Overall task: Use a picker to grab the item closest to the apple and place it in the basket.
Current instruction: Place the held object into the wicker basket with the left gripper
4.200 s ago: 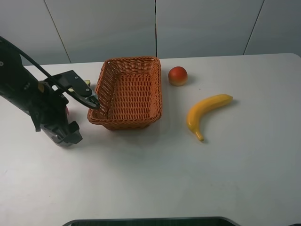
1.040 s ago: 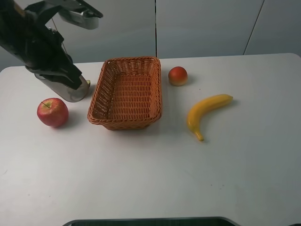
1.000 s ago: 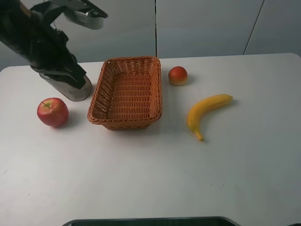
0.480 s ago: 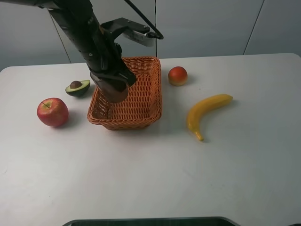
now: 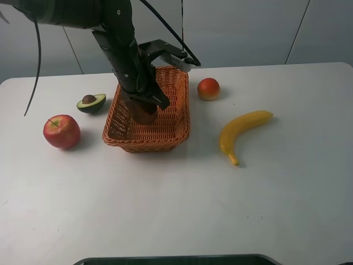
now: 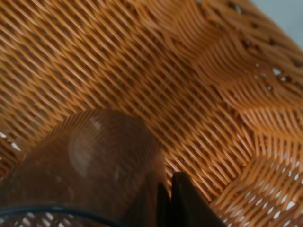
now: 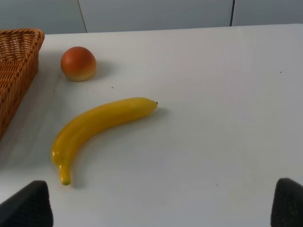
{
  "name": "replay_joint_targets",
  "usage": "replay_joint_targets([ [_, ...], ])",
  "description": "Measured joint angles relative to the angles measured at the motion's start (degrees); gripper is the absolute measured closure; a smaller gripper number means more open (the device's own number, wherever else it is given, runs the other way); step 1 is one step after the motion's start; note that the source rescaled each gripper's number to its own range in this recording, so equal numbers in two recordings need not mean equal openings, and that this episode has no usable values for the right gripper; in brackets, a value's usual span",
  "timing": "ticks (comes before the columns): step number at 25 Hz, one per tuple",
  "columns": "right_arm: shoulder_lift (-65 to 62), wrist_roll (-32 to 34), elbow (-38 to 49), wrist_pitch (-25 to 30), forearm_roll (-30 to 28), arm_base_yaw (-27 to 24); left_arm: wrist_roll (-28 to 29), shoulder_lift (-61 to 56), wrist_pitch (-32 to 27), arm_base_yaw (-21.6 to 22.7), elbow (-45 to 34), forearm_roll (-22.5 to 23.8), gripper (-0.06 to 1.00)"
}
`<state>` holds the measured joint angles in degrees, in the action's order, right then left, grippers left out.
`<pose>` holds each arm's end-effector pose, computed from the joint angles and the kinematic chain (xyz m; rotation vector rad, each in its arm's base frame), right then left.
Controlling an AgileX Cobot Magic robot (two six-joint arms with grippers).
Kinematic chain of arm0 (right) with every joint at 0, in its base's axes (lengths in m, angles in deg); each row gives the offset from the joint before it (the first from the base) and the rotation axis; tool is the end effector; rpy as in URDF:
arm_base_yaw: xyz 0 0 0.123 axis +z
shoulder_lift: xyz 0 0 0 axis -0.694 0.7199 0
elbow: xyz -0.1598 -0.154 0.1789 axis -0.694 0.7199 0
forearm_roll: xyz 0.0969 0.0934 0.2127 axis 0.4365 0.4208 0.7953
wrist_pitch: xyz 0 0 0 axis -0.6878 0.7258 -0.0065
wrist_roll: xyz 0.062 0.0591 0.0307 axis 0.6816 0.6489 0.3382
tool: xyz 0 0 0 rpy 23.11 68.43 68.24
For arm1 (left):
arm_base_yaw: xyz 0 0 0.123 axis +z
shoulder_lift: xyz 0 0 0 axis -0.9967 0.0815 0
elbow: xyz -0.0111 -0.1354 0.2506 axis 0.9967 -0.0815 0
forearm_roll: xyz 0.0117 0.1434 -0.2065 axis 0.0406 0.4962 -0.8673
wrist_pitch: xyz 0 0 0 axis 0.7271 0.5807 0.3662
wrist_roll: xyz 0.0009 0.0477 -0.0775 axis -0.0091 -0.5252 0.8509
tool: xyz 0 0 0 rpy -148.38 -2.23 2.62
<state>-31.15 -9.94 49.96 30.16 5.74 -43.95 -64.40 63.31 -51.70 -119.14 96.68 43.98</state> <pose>-0.0073 0.0073 0.2751 -0.0196 2.0786 0.0999 0.3457 -0.2364 0.1755 1.1408 2.6702 -0.1316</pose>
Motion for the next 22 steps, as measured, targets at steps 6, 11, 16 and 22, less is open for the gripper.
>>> replay_joint_targets([
  [6,0.0,0.0,0.0,0.0,0.0,0.0,-1.0,0.2,1.0,0.0,0.0,0.1,0.94],
  [11,0.0,0.0,0.0,0.0,0.0,0.0,-1.2,0.2,1.2,0.0,0.1,0.5,0.77],
  [16,0.0,0.0,0.0,0.0,0.0,0.0,-1.2,0.2,1.2,0.0,0.1,0.5,0.16],
  [22,0.0,0.0,0.0,0.0,0.0,0.0,-1.0,0.3,0.1,0.0,1.3,0.5,-0.05],
])
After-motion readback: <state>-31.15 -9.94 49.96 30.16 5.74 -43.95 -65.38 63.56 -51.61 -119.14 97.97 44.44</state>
